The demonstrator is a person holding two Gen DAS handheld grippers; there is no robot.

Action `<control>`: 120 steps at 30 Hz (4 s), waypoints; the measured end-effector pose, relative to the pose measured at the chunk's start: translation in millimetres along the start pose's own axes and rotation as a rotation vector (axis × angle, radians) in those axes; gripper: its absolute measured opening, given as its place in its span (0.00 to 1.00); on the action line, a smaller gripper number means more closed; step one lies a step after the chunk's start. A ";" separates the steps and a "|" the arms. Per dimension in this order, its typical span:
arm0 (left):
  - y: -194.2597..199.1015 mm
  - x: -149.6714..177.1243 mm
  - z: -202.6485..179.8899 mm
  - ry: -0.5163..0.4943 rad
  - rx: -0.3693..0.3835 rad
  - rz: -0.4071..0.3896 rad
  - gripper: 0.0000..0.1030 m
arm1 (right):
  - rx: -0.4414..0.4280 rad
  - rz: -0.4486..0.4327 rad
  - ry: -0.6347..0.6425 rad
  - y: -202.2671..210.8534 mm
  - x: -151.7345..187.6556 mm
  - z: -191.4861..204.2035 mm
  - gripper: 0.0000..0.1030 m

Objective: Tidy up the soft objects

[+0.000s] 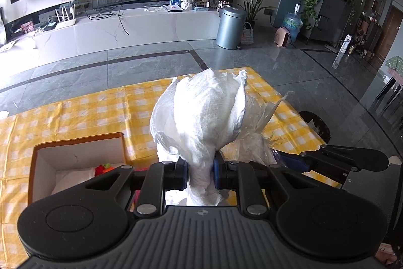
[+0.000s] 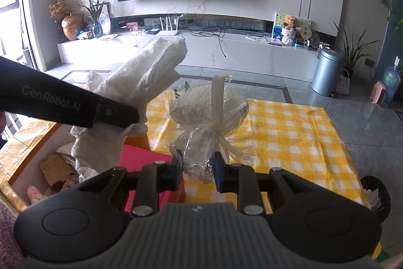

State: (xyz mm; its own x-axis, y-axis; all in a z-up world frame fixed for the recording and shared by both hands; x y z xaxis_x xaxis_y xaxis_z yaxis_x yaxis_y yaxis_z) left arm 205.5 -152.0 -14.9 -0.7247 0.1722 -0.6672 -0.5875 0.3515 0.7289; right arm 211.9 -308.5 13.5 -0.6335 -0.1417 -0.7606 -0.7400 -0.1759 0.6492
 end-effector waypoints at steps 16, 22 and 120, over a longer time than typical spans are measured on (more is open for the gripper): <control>32.3 32.7 110.8 0.113 -0.099 0.032 0.20 | -0.103 -0.014 0.090 -1.9 -21.2 109.4 0.23; 21.4 46.4 151.6 0.161 -0.094 0.090 0.20 | -0.108 0.011 0.099 -30.1 -29.6 135.7 0.23; 80.8 221.3 89.7 0.070 -0.449 -0.323 0.89 | 0.246 -0.223 -0.114 83.9 159.5 98.9 0.91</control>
State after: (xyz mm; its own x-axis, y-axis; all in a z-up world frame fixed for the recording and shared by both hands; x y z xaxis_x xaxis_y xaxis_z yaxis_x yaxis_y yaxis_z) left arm 29.9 -2.9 -117.4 -0.4952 0.0536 -0.8671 -0.8686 -0.0529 0.4927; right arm 26.5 -249.5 -52.7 -0.4607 -0.0141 -0.8875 -0.8867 0.0517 0.4595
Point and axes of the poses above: each gripper's, at about its wrist camera, not at the fingertips, and y roughly against the way its jaws point, z to its left, x to its underside, the point moved 7 cm from there along -y, roughly the way its jaws point, and after that the axes turned 3 degrees about y, right-handed, at the moved point
